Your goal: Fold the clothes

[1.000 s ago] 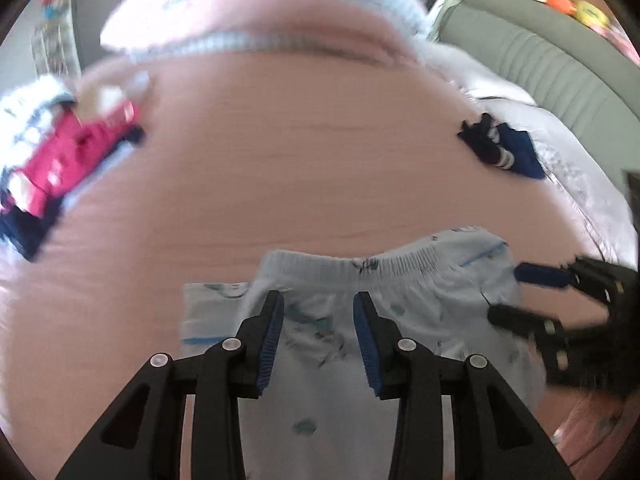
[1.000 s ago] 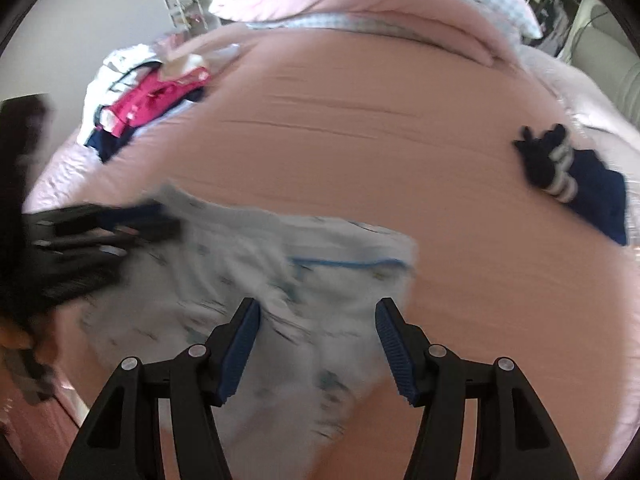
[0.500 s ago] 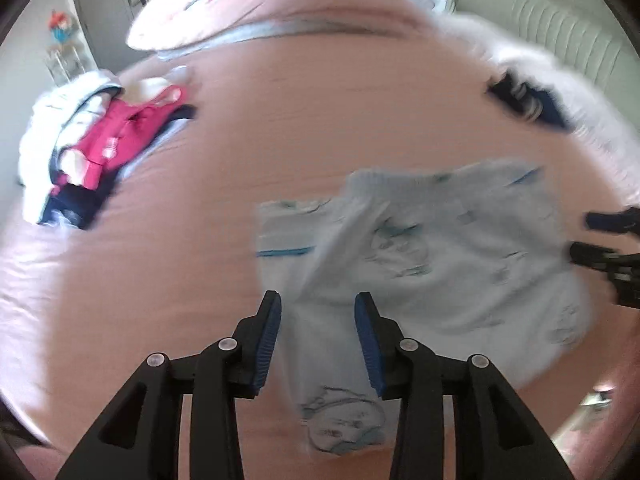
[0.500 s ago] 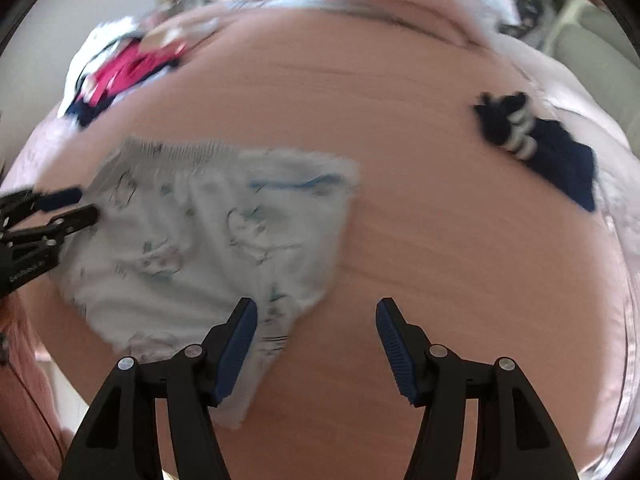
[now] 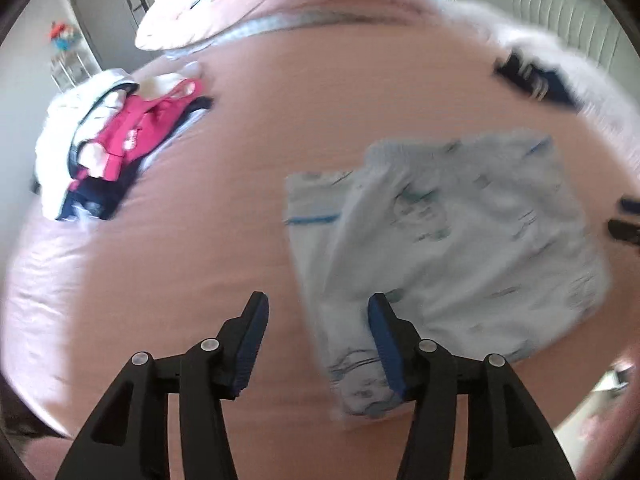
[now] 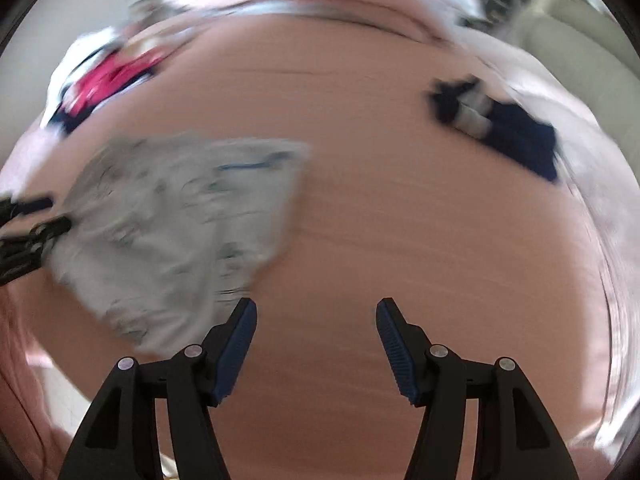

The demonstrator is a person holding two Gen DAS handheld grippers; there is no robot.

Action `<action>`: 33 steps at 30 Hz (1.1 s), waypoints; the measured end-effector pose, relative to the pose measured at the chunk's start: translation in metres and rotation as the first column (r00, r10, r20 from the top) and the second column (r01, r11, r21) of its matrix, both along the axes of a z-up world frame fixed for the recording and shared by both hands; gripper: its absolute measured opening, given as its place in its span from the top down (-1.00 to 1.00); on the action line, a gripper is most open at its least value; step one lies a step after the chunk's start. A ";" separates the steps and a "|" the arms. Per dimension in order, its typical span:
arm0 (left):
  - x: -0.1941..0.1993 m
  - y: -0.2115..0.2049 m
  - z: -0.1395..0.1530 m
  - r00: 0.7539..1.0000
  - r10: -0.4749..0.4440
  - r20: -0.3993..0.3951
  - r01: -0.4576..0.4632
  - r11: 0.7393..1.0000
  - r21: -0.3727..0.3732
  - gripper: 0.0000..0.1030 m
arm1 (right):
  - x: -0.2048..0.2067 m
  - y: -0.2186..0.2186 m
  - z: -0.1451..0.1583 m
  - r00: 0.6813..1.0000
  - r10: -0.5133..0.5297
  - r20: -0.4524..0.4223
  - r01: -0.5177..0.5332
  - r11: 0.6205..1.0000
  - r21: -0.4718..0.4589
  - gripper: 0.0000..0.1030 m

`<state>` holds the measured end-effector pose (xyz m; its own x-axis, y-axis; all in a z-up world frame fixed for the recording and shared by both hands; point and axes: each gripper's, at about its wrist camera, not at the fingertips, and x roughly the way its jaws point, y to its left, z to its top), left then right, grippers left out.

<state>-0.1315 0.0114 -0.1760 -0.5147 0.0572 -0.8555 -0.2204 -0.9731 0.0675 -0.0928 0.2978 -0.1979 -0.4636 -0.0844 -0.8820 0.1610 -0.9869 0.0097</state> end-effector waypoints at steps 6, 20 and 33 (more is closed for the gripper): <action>0.015 0.039 -0.012 0.984 -0.172 0.046 0.172 0.985 0.013 0.02 | 0.009 -0.052 0.004 0.981 0.192 -0.013 -0.192 0.981 -0.024 -0.17; 0.030 -0.007 0.001 1.000 -0.002 0.000 0.002 0.988 0.156 0.01 | 0.009 -0.013 0.031 0.996 0.024 -0.089 -0.029 0.998 -0.059 -0.28; 0.029 -0.045 -0.003 0.990 0.140 0.031 -0.141 0.989 0.038 -0.19 | 0.010 0.014 0.012 0.997 -0.078 0.021 0.077 0.995 0.056 -0.28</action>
<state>-0.1020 -0.0333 -0.1789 -0.4960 0.0204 -0.8681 -0.0821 -0.9963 0.0235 -0.0824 0.3117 -0.1855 -0.4464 0.0000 -0.8949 0.0846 -0.9955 -0.0422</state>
